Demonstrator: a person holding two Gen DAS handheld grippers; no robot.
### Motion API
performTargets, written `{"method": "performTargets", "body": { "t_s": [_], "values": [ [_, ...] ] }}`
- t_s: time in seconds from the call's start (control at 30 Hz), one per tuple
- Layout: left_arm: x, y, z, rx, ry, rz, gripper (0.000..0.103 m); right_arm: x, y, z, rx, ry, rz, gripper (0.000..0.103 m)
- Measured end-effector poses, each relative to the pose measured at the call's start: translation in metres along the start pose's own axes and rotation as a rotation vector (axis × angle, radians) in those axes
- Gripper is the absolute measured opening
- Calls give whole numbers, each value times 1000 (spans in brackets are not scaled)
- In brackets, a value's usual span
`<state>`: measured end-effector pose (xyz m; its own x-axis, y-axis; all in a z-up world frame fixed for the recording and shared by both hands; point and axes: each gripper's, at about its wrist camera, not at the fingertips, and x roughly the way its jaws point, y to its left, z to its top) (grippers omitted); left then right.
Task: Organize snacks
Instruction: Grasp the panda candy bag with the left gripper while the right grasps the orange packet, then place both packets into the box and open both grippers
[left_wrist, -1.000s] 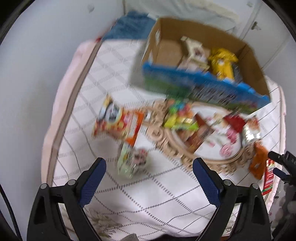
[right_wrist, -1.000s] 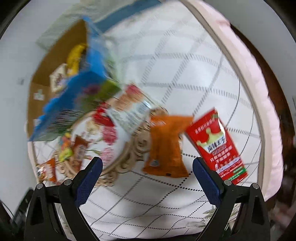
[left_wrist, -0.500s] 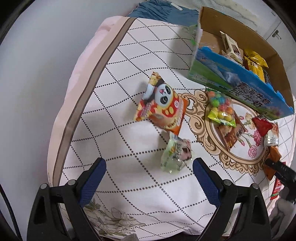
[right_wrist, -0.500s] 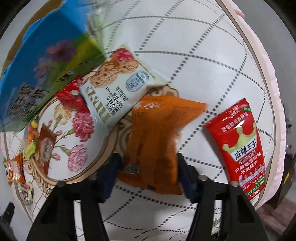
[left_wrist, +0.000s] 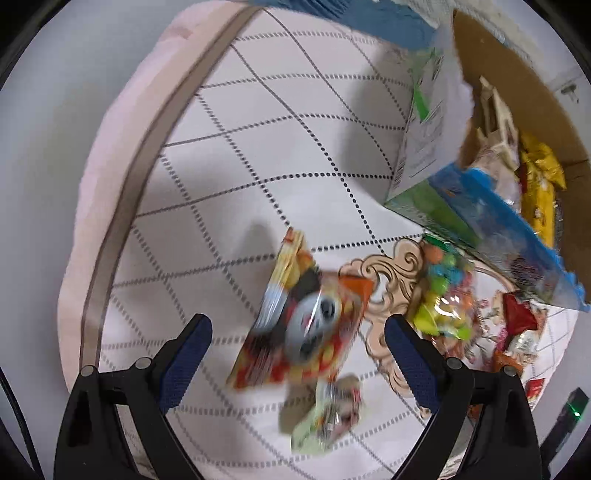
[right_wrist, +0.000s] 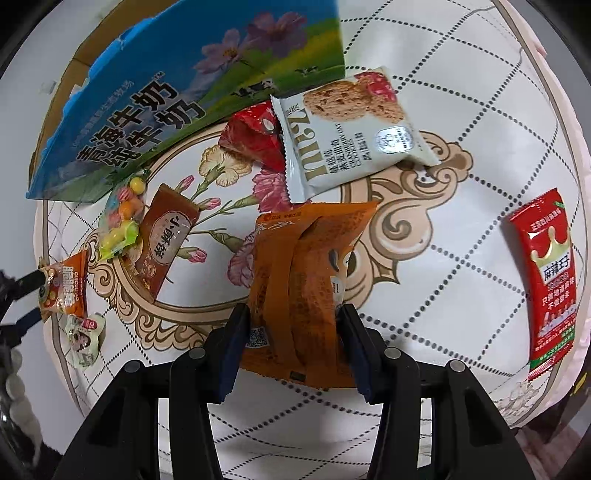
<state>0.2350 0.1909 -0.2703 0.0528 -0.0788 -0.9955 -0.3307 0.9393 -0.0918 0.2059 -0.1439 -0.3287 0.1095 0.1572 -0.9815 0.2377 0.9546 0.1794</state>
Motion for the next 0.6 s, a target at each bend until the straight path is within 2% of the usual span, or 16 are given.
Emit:
{"method": "performTargets", "body": {
  "t_s": [0.07,0.17,0.2,0.27,0.33,0.6],
  "values": [
    [12,-5,4,26,12,3,94,3,-1,7,20,7,5,53],
    [20,-11,-1,64,21,4,62,8,-1,13,52,29,0,54],
    [21,-12,-3,72,19,-7,55,5,-7,15,54,31,-2,54],
    [20,-16,-10,95,-13,8,53,5,-8,17,55,35,-8,54],
    [16,-18,-18,105,-43,16,46,7,-4,18,44,30,-14,54],
    [-21,-31,-51,134,-154,-9,39,3,9,3,-1,-18,-19,47]
  ]
}}
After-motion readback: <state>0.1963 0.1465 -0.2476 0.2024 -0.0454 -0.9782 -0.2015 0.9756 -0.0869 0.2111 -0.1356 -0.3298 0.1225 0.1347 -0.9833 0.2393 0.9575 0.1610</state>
